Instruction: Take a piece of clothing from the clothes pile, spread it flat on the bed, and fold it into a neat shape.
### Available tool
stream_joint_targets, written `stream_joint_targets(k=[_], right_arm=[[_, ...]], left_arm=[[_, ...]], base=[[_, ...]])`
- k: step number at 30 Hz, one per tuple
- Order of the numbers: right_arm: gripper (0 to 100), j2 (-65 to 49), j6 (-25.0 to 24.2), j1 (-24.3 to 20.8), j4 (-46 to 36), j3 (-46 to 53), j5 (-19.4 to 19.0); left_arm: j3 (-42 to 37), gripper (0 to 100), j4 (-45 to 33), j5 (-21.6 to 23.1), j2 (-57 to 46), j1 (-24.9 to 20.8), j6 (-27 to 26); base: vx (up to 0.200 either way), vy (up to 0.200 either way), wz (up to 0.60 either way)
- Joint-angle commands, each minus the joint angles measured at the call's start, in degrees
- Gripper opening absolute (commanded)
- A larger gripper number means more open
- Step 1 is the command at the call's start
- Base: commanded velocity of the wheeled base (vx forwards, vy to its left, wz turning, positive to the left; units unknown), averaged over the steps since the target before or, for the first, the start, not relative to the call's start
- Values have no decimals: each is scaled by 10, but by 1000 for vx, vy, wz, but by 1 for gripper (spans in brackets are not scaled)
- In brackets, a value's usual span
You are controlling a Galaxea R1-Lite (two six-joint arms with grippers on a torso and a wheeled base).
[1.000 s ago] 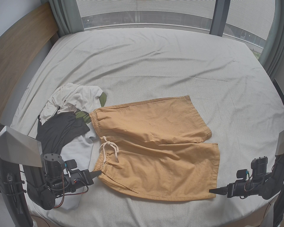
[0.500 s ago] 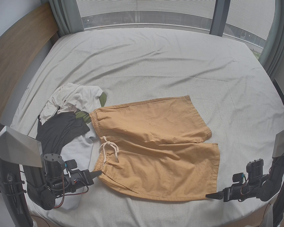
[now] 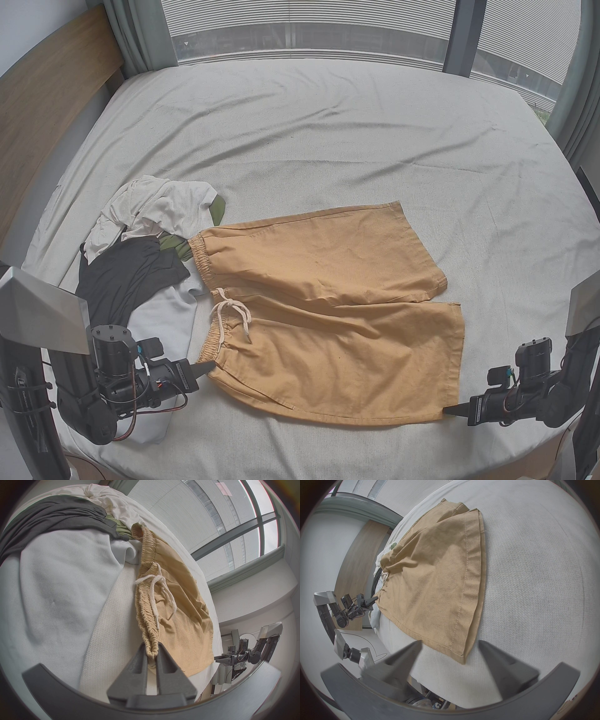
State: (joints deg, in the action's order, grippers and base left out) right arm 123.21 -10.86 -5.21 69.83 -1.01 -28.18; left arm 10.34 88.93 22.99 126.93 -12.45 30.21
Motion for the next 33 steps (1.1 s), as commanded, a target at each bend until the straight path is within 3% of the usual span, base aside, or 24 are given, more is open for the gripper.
stream_joint_targets(k=[1,7,18,33], right_arm=[[0,15,1,-2,-1,10,1],[0,8,1,2,-4,10,1],[0,-51,2,-2,-58,10,3],[0,-51,8,-17,-87,10,3]], left_arm=[[-1,0,0,0,-1,0,0],[-7,0,0,1,-4,0,0],[-102,0,-5,23,-80,20,3],[-103,0,-136,18,-113,23,-40]], base=[[0,0,0],[0,0,0],[0,0,0],[0,0,0]])
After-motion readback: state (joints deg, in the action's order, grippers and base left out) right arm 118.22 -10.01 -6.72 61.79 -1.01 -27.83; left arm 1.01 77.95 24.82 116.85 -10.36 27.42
